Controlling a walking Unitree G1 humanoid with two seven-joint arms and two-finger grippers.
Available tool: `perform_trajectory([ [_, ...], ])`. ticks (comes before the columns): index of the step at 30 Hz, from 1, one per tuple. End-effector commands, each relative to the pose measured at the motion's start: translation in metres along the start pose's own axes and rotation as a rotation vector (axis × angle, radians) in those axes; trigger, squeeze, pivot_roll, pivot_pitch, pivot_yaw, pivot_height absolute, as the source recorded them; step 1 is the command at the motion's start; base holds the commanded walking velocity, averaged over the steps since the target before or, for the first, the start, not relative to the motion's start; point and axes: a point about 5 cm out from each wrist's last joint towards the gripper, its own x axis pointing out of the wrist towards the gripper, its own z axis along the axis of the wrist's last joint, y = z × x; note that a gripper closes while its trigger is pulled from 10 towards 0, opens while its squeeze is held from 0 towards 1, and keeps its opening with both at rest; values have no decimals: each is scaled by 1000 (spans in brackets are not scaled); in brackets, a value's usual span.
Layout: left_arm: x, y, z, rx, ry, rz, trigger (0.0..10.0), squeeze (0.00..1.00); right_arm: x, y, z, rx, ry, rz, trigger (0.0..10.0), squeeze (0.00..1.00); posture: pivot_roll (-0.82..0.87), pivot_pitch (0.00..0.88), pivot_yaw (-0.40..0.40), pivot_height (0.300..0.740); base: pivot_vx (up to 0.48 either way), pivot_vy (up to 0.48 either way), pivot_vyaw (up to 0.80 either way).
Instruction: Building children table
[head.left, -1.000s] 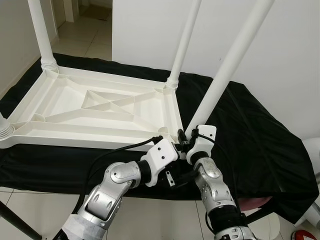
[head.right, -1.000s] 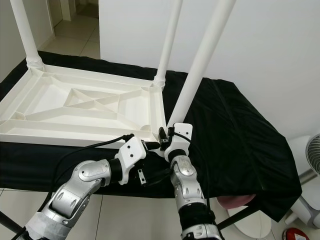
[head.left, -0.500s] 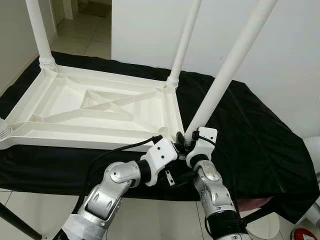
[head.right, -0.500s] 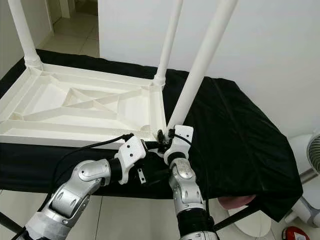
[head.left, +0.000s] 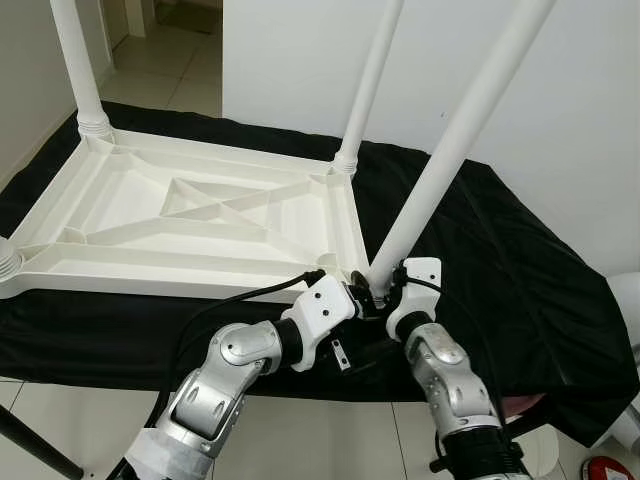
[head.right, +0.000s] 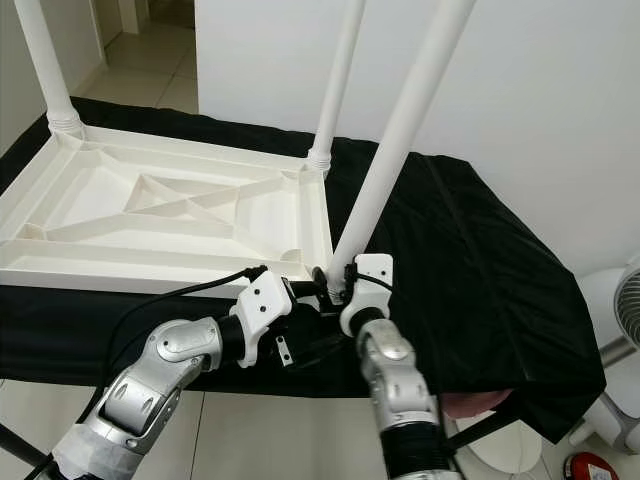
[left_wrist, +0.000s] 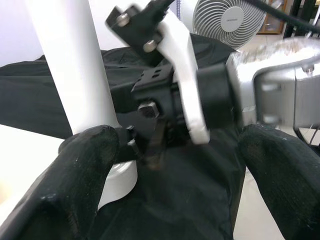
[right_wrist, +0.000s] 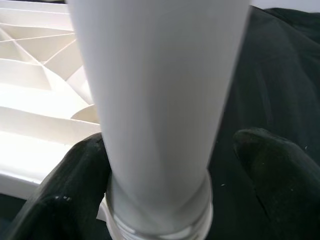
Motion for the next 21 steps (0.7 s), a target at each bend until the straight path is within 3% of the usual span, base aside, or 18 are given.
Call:
perform_trajectory([
  [1, 0, 1, 4, 12, -12, 45, 10000, 0, -5, -10, 1, -29, 5, 47, 10000, 0, 34, 0, -179, 740, 0, 0, 0],
  [4, 0, 1, 3, 12, -10, 45, 10000, 0, -7, -14, 4, -52, -5, 80, 10000, 0, 34, 0, -179, 740, 0, 0, 0],
  [6, -2, 1, 3, 15, -7, 43, 10000, 0, -9, -22, 7, -102, -11, 177, 10000, 0, 38, 0, -172, 740, 0, 0, 0],
  [14, -4, 2, 5, 21, -4, 41, 10000, 0, -6, -27, 7, -152, 0, 306, 10000, 0, 37, 0, -161, 740, 0, 0, 0],
  [16, -4, 3, 5, 25, -3, 38, 10000, 0, 6, -24, 6, -183, 18, 387, 10000, 0, 36, 0, -157, 740, 0, 0, 0],
  [21, -1, 4, 6, 29, -6, 34, 10000, 0, 23, -13, 7, -199, 29, 440, 10000, 0, 41, 0, -157, 740, 0, 0, 0],
])
